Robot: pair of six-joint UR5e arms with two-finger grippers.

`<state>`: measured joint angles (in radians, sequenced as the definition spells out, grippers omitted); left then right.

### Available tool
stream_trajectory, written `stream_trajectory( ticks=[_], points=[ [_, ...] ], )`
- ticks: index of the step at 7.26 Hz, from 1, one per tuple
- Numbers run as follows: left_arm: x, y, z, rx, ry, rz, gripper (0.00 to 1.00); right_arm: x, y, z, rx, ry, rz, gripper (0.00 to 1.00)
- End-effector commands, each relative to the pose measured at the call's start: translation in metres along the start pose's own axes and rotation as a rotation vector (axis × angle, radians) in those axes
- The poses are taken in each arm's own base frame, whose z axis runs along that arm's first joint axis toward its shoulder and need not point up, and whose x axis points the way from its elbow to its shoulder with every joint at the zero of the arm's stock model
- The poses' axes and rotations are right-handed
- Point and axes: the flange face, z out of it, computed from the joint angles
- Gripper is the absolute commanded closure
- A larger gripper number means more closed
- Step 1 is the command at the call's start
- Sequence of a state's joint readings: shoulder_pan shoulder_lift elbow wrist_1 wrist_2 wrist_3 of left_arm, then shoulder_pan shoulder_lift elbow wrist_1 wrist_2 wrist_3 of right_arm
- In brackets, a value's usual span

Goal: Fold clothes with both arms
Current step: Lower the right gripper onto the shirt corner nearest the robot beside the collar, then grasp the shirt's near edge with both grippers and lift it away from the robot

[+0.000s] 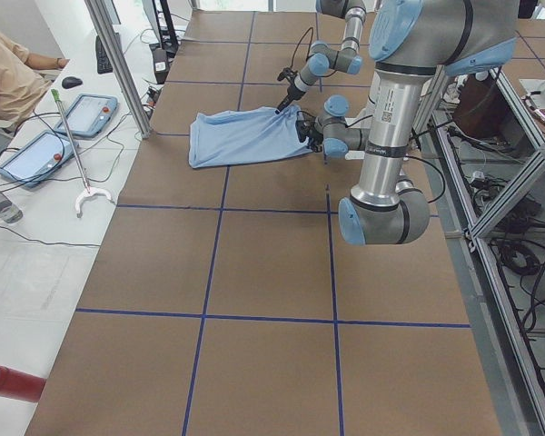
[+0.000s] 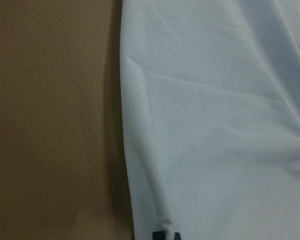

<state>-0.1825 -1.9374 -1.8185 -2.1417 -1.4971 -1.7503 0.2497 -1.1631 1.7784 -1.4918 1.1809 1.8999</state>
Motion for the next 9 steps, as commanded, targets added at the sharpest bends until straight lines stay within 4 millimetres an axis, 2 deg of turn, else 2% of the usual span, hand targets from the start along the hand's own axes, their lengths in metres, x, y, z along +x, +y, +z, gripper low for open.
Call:
stream_trajectory(
  ticks=[1,7,9],
  points=[
    [0.001,0.001,-0.001,-0.002,0.002,0.000,1.00,0.000,0.001,0.000,-0.001,-0.001,0.002,1.00],
    [0.002,0.000,-0.002,-0.001,0.005,0.001,1.00,-0.002,-0.002,-0.006,-0.003,-0.013,0.005,1.00],
    [0.001,0.000,-0.003,-0.004,0.005,0.003,1.00,-0.008,-0.009,-0.018,-0.009,-0.035,0.018,1.00]
  ],
)
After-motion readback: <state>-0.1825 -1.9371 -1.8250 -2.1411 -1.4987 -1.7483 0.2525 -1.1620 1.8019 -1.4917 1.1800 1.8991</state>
